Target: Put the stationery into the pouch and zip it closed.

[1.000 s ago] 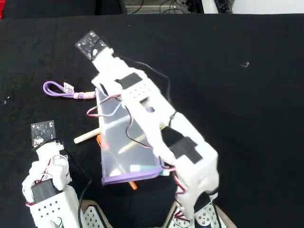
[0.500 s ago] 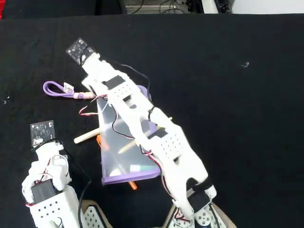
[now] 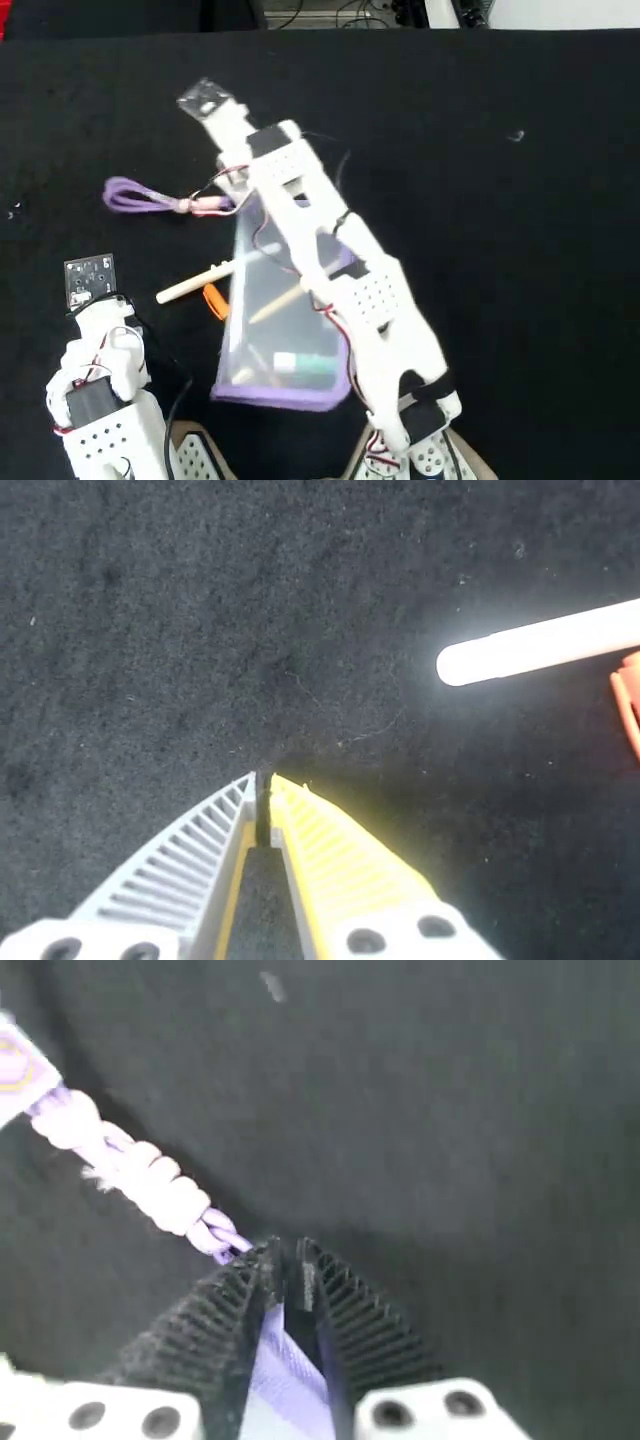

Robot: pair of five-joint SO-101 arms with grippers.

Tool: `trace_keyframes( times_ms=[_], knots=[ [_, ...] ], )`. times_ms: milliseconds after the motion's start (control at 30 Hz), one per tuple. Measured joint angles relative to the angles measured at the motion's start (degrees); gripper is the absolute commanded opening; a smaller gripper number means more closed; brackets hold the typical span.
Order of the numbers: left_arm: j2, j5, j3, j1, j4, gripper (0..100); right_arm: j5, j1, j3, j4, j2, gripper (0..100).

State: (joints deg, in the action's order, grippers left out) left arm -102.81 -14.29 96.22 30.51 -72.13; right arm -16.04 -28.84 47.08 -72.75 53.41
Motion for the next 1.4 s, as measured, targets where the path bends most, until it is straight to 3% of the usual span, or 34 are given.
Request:
trace_keyframes(
  times_ms=[367,600,700,1000,1233,1400],
  knots=[
    [0.0,0.0,0.0,0.0,0.0,3,-0.18,2.9,7.74,-18.64,-0.09,3.9],
    [0.0,0.0,0.0,0.0,0.0,3,-2.02,0.18,16.79,-20.92,-0.09,24.7],
    [0.0,0.0,0.0,0.0,0.0,3,-5.98,-3.16,16.88,-21.01,0.35,28.3],
    [0.0,0.0,0.0,0.0,0.0,3,-14.86,-5.8,16.88,-15.03,10.81,28.3],
    [0.0,0.0,0.0,0.0,0.0,3,-16.35,-3.43,16.88,-10.11,13.71,27.6],
    [0.0,0.0,0.0,0.0,0.0,3,-16.35,-2.9,18.02,-9.67,14.95,8.3]
  ],
)
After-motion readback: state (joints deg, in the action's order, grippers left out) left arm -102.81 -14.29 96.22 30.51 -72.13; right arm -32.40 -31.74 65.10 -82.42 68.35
